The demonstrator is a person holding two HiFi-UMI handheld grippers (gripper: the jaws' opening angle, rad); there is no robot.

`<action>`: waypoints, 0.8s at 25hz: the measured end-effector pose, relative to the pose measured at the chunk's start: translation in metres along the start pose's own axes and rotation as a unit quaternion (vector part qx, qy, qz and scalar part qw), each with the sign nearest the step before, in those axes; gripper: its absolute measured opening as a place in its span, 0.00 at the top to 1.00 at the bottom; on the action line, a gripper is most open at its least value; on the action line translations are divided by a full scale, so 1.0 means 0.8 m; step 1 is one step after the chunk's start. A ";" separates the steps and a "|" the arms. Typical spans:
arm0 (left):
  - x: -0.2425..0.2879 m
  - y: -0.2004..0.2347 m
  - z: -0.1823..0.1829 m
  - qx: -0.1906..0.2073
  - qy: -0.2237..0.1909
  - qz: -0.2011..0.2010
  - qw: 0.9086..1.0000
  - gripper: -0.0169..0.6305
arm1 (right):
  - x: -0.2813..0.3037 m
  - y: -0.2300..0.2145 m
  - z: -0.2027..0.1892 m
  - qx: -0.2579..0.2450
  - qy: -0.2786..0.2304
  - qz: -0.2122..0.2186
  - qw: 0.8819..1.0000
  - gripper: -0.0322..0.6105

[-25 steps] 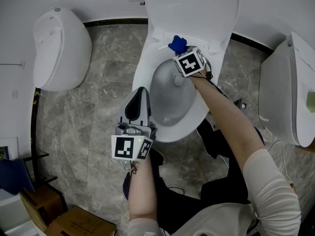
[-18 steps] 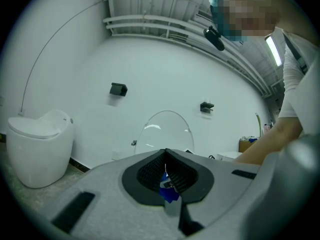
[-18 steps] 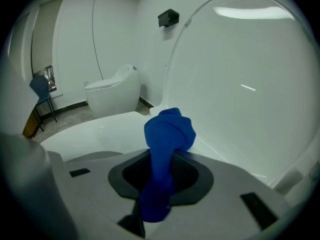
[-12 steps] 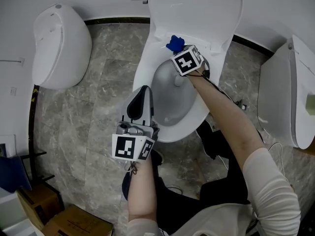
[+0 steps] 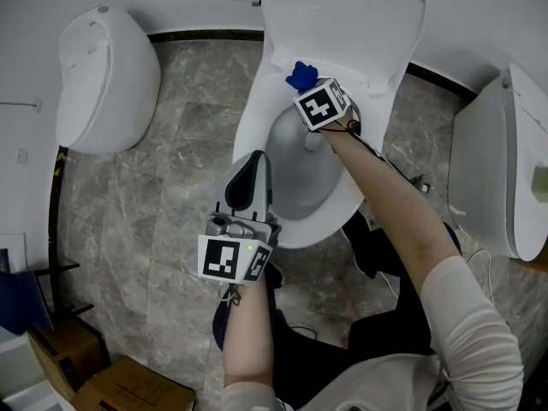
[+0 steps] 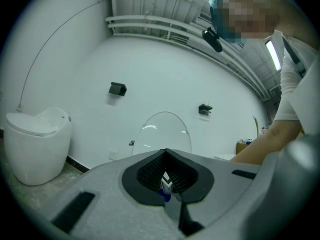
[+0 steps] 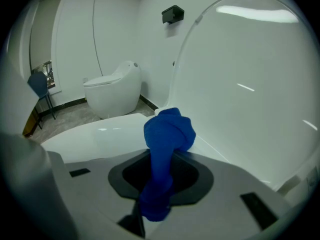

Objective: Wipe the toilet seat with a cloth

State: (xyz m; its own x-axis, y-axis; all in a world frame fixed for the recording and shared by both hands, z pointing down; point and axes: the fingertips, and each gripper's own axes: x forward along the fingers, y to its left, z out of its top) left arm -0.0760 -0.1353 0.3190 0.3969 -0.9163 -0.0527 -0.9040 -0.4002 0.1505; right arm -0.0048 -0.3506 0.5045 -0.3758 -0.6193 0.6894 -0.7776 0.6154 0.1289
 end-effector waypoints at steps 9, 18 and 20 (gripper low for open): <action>-0.001 0.001 0.008 -0.006 -0.009 -0.003 1.000 0.96 | 0.007 0.013 0.008 -0.016 0.000 0.009 1.000 0.81; -0.003 0.004 -0.002 -0.003 0.002 -0.001 1.000 0.96 | 0.011 0.022 0.014 -0.002 -0.006 0.021 1.000 0.81; -0.002 0.005 -0.001 -0.004 0.000 0.000 1.000 0.96 | 0.011 0.025 0.016 -0.004 -0.008 0.025 1.000 0.81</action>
State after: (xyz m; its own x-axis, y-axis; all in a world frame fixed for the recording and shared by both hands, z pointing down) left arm -0.0802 -0.1356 0.3205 0.3977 -0.9160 -0.0522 -0.9023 -0.4008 0.1590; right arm -0.0301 -0.3504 0.5040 -0.4215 -0.5958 0.6837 -0.7544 0.6487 0.1003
